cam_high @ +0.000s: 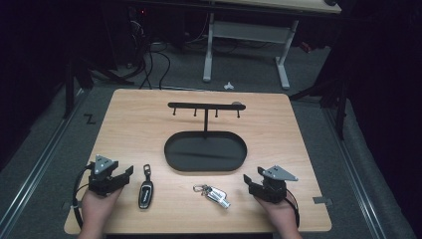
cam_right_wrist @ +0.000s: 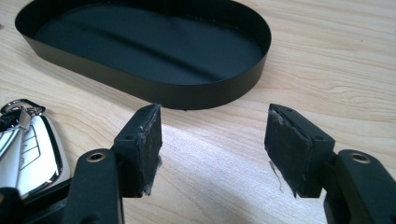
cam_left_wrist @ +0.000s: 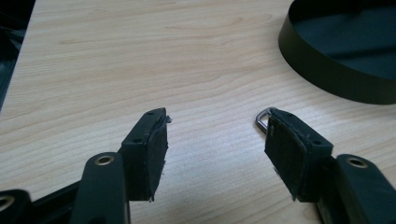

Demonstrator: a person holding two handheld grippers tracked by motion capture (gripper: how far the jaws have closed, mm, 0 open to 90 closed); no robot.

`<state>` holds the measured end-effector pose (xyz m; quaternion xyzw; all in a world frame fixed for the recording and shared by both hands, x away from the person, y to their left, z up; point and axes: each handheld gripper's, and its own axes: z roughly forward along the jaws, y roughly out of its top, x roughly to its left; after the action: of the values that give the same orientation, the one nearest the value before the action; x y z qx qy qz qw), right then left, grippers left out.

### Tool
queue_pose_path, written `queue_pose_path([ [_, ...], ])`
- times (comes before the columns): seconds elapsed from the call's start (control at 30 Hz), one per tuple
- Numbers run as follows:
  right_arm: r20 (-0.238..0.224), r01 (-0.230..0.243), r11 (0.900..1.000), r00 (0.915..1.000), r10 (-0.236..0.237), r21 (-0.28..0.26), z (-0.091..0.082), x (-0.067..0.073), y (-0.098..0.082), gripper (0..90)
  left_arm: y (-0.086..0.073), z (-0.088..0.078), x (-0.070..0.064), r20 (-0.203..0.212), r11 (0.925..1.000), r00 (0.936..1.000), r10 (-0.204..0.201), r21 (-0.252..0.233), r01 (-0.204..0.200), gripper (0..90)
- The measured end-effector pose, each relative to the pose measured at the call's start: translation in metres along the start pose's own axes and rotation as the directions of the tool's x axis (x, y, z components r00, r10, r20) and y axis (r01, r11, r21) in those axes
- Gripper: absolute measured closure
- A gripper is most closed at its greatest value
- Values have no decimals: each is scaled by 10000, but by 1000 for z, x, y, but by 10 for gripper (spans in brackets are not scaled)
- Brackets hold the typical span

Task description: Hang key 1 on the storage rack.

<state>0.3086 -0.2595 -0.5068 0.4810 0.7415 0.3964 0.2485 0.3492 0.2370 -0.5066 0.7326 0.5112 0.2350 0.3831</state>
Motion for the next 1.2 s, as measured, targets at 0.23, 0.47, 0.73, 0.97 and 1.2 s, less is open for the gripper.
queue_pose_path([
  [0.23,4,31,10000,10000,-31,79,-1,1,-4,366,3,5,-3,257,10000,9997,27,93,-30,395],
  [0.47,97,-90,9999,9999,89,127,-4,-2,-6,366,4,8,-5,416,9996,9990,153,211,-161,397],
  [0.73,-38,41,9996,10000,-40,276,1,2,-6,366,3,3,-8,976,9996,9950,222,171,-240,420],
  [0.97,-101,139,9996,9999,-137,265,4,3,-3,367,3,7,-30,2008,9941,9765,785,583,-919,460],
  [1.2,-49,132,9998,9999,-132,170,2,2,-2,372,-1,-3,-59,2463,9914,9646,943,655,-1136,443],
])
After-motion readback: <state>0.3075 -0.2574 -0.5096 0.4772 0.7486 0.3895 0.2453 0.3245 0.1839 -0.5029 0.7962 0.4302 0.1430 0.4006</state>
